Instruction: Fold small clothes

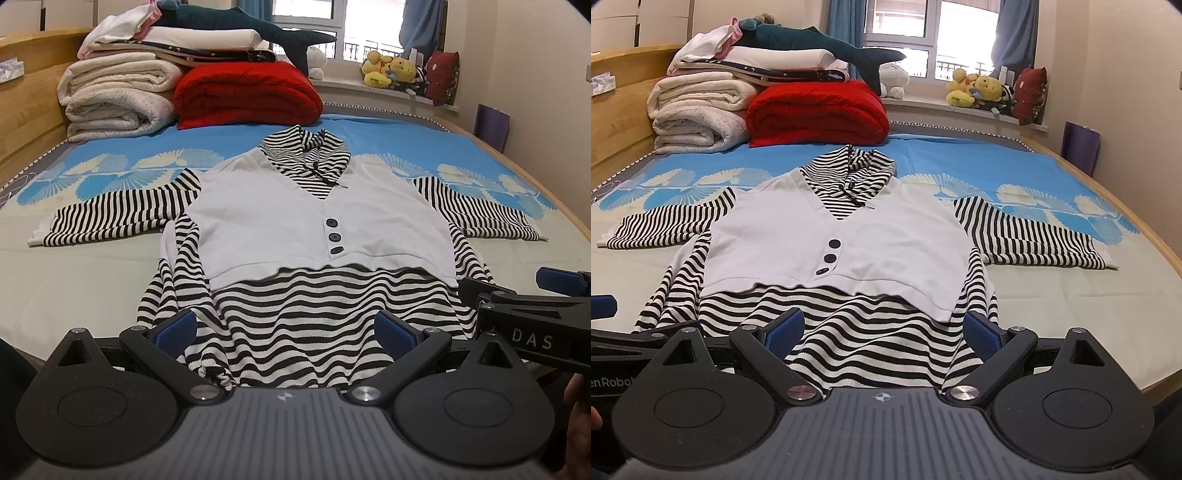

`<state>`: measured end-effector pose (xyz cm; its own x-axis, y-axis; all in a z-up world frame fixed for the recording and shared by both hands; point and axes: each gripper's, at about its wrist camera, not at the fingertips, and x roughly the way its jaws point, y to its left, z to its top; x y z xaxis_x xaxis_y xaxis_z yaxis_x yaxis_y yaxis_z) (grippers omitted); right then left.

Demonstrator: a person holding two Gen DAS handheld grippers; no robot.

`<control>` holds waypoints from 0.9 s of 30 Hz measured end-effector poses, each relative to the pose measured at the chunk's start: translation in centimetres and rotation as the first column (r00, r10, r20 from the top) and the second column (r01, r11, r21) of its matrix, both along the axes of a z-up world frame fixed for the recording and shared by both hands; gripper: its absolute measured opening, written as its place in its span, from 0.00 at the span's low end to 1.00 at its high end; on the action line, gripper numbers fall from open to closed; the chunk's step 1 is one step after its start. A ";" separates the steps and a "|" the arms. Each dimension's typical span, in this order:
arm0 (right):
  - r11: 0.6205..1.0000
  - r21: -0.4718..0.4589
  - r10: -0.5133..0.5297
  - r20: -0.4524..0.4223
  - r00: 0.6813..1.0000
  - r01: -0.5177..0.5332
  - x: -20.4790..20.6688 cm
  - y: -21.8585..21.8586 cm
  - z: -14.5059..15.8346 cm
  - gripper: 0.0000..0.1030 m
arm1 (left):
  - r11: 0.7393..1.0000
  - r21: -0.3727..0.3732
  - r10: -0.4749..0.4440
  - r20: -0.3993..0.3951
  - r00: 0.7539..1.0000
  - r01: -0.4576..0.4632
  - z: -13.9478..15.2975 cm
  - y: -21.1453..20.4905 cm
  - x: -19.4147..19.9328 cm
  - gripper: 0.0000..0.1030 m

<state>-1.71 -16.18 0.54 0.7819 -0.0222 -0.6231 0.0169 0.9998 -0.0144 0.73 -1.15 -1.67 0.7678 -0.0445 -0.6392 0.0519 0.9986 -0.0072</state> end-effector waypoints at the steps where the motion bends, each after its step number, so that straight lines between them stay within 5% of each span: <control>1: 1.000 0.001 -0.002 -0.001 1.000 0.002 0.1 0.0 0.0 0.90 | 1.000 0.002 -0.002 0.004 1.000 0.002 0.0 0.0 0.0 0.99; 6: 1.000 -0.002 -0.008 0.002 1.000 0.008 0.2 0.0 0.1 0.90 | 1.000 -0.015 0.004 0.023 1.000 -0.003 1.2 0.5 0.1 0.97; 10: 1.000 0.018 -0.022 0.024 0.999 0.022 0.0 -0.5 0.4 0.89 | 0.999 -0.046 0.019 0.061 0.998 -0.016 3.8 2.2 2.0 0.84; 18: 0.999 0.042 -0.029 0.074 0.997 0.026 0.3 -1.1 0.7 0.59 | 0.991 -0.064 0.132 0.190 0.973 -0.122 8.7 9.4 12.7 0.61; 23: 0.999 0.050 -0.014 0.102 0.995 0.009 0.8 -1.3 2.0 0.56 | 0.962 -0.053 0.274 0.174 0.946 -0.268 7.7 16.6 21.8 0.35; 27: 0.998 0.033 0.051 0.129 0.990 -0.056 2.4 -1.0 4.6 0.56 | 0.916 -0.027 0.401 0.128 0.907 -0.401 4.6 23.7 26.9 0.33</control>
